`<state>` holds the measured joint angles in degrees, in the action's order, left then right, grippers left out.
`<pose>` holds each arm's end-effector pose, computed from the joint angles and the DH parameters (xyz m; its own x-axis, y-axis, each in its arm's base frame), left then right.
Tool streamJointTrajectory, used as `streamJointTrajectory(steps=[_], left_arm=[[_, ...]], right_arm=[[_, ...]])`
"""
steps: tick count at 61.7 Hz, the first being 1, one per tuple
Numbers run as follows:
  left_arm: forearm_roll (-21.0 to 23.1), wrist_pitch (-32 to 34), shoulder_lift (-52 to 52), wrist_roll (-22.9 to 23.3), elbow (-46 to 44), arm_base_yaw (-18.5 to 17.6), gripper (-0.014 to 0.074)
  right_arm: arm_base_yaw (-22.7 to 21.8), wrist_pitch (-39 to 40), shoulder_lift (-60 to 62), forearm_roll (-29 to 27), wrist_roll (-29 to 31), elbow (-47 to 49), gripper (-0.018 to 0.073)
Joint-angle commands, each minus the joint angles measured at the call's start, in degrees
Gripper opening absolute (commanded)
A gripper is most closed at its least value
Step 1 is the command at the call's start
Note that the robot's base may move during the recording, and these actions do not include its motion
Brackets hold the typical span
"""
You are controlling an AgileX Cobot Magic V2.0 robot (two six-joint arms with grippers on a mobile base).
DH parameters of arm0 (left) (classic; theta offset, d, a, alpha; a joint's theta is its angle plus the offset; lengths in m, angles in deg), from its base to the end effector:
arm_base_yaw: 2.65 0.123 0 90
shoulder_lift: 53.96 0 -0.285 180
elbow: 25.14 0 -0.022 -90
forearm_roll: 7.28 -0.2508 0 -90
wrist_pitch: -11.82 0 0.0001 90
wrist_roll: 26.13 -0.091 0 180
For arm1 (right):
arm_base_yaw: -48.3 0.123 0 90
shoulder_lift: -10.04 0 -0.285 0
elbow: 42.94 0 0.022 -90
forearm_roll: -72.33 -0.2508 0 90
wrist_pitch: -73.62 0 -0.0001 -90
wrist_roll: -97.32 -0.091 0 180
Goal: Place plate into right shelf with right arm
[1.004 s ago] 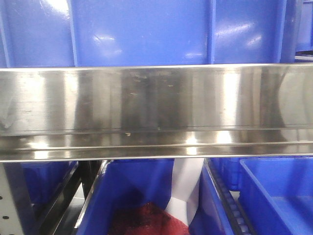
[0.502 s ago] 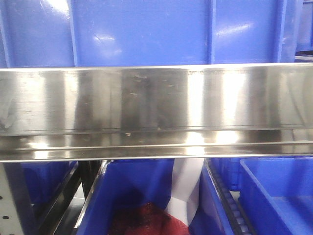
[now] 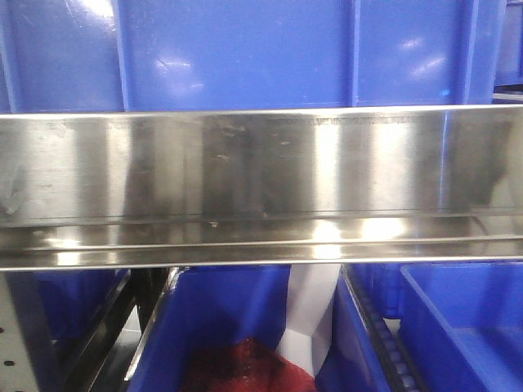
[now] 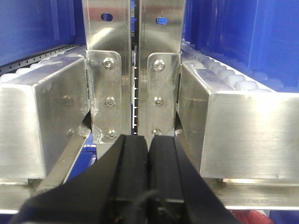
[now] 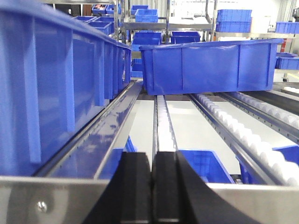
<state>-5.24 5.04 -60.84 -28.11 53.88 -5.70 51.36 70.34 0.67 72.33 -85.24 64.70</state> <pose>0.0564 -0.0034 0.1927 -0.0467 0.0017 -0.9989 0.0574 0.9984 -0.0010 0.0544 0.0029 0.2351 0.0844 0.0492 -0.9952 -0.0572 0.9974 0.0445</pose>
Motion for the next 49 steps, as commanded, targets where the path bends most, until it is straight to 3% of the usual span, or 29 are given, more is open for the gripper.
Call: streamJointTrajectory(steps=[1, 49], left_arm=[[0.4, 4.9, 0.4, 0.2, 0.6, 0.0, -0.0047], [0.4, 4.9, 0.4, 0.2, 0.6, 0.0, -0.0047]], right_arm=[[-0.2, 8.6, 0.8, 0.5, -0.6, -0.8, 0.0069], [-2.0, 8.5, 3.0, 0.5, -2.6, -6.1, 0.0069]])
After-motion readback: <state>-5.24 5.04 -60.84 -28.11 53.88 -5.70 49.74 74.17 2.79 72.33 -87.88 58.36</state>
